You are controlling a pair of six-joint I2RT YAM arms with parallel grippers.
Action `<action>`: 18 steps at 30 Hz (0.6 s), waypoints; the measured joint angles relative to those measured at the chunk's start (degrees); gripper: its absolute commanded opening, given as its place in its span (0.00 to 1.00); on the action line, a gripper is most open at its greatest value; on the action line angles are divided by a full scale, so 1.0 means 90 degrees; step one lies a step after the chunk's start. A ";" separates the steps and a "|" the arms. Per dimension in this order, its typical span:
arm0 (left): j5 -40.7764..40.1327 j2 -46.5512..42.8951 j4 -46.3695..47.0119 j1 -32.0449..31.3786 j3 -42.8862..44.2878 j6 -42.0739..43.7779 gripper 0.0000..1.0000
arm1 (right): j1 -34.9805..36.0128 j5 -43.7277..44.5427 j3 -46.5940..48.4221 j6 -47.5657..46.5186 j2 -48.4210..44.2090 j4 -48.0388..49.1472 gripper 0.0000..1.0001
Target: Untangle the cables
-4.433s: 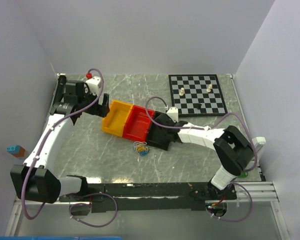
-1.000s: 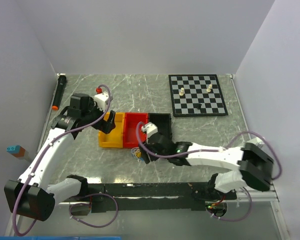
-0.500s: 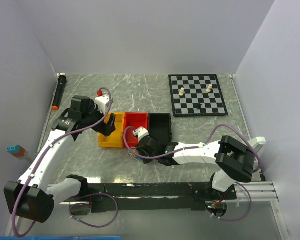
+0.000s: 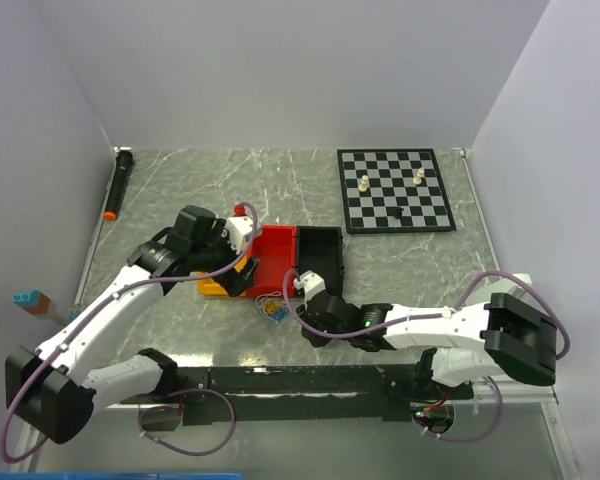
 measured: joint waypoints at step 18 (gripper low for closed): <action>0.0129 0.0017 -0.0073 0.0600 0.0206 -0.0090 0.97 | -0.0102 0.0801 0.1564 -0.0619 0.2069 0.1209 0.28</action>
